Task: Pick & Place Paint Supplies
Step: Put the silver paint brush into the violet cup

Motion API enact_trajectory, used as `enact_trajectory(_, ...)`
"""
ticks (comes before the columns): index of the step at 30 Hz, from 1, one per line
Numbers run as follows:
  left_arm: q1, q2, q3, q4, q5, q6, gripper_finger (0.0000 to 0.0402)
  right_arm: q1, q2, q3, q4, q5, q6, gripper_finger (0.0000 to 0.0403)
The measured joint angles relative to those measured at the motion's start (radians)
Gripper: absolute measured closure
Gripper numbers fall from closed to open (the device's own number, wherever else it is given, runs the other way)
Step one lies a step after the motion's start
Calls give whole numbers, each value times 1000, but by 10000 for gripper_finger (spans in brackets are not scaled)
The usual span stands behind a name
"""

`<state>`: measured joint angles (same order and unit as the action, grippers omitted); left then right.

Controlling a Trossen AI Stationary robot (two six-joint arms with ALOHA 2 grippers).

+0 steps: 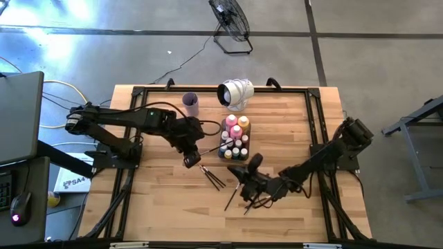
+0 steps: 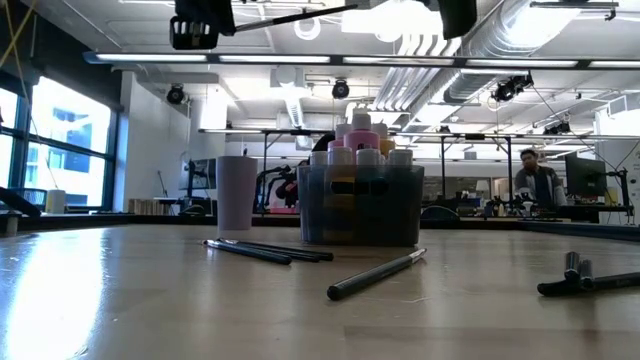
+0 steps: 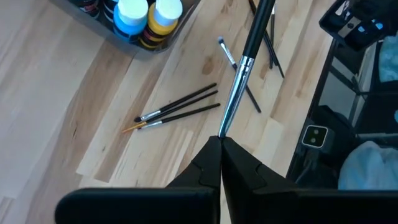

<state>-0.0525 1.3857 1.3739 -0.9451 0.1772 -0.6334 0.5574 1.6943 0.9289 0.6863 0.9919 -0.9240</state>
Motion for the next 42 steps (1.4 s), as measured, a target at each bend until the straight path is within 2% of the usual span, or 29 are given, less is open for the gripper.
enact_trajectory(3, 0, 0, 0, 0, 4, 0, 401, -6, 0, 10, 1, -16, -28, 398)
enact_trajectory(6, 0, 0, 0, 2, 28, -1, 401, -18, 0, 10, -3, -56, -33, 378)
enact_trajectory(14, 0, 0, 0, 3, 97, -21, 401, -51, 0, 10, -64, -160, -104, 271)
enact_trajectory(19, 0, 0, 0, 0, 127, -31, 401, -71, 0, 10, -40, -163, -201, 226)
enact_trajectory(27, 0, 0, 0, 0, 128, -57, 401, -81, -1, 10, 66, -192, -322, 224)
enact_trajectory(33, 0, 0, 0, 4, 149, -108, 401, -129, -1, 9, 20, -162, -344, 230)
enact_trajectory(42, 0, 0, 0, 5, 169, -135, 401, -148, -1, 9, 23, -188, -376, 230)
